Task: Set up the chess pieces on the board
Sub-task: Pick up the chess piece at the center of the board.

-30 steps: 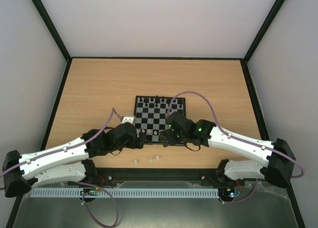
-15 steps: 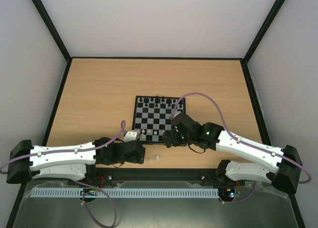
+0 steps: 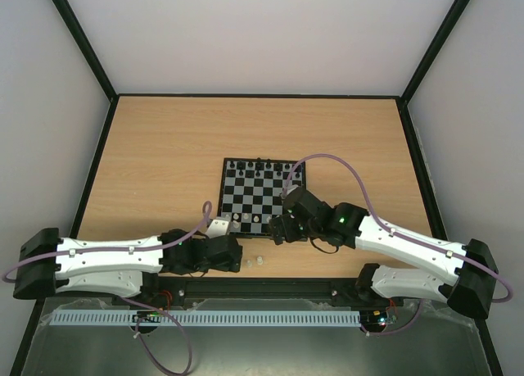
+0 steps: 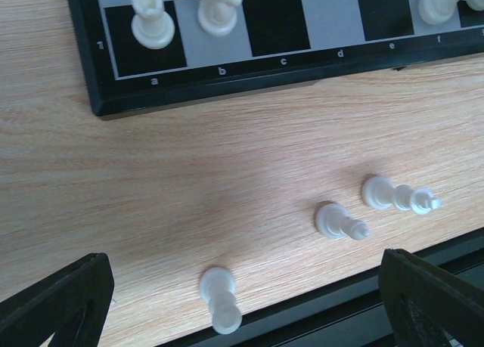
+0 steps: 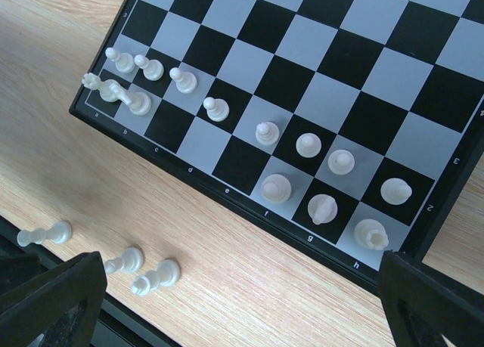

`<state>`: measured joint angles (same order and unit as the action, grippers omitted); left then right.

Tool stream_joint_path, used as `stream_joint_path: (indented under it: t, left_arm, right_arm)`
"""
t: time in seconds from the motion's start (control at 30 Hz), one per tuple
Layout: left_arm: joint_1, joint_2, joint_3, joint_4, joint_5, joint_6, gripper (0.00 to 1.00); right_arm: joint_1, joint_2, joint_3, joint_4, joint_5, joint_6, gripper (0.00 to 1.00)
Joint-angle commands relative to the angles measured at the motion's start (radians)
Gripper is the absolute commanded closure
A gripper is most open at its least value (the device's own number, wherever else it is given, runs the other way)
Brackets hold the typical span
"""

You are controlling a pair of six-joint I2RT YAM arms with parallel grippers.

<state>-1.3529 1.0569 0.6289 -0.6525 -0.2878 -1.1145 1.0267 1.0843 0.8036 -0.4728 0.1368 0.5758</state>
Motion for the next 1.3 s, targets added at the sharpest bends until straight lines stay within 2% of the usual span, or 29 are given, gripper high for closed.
stream_joint_path:
  t: [0.0, 0.3, 0.4, 0.53, 0.87, 1.0, 1.27]
  left_arm:
    - [-0.014, 0.035, 0.003, 0.062, 0.014, 0.055, 0.01]
    - [-0.017, 0.147, 0.045, 0.126, 0.017, 0.133, 0.03]
    - [-0.018, 0.192, 0.072, 0.139, 0.021, 0.157, 0.09]
    - [-0.024, 0.230, 0.089, 0.152, 0.034, 0.178, 0.21]
    - [-0.028, 0.244, 0.080, 0.178, 0.056, 0.183, 0.39]
    - [-0.034, 0.261, 0.084, 0.176, 0.065, 0.180, 0.40]
    - [-0.038, 0.267, 0.087, 0.179, 0.052, 0.182, 0.35]
  right_arm:
    - [-0.005, -0.009, -0.012, -0.014, 0.017, 0.000, 0.01]
    - [-0.005, -0.011, -0.015, -0.015, 0.026, 0.007, 0.05]
    - [-0.005, -0.012, -0.015, -0.018, 0.031, 0.009, 0.05]
    - [-0.005, -0.015, -0.015, -0.019, 0.034, 0.009, 0.05]
    - [-0.005, -0.014, -0.017, -0.016, 0.032, 0.009, 0.06]
    - [-0.005, -0.017, -0.020, -0.011, 0.031, 0.010, 0.06]
    - [-0.005, -0.014, -0.017, -0.016, 0.035, 0.008, 0.06]
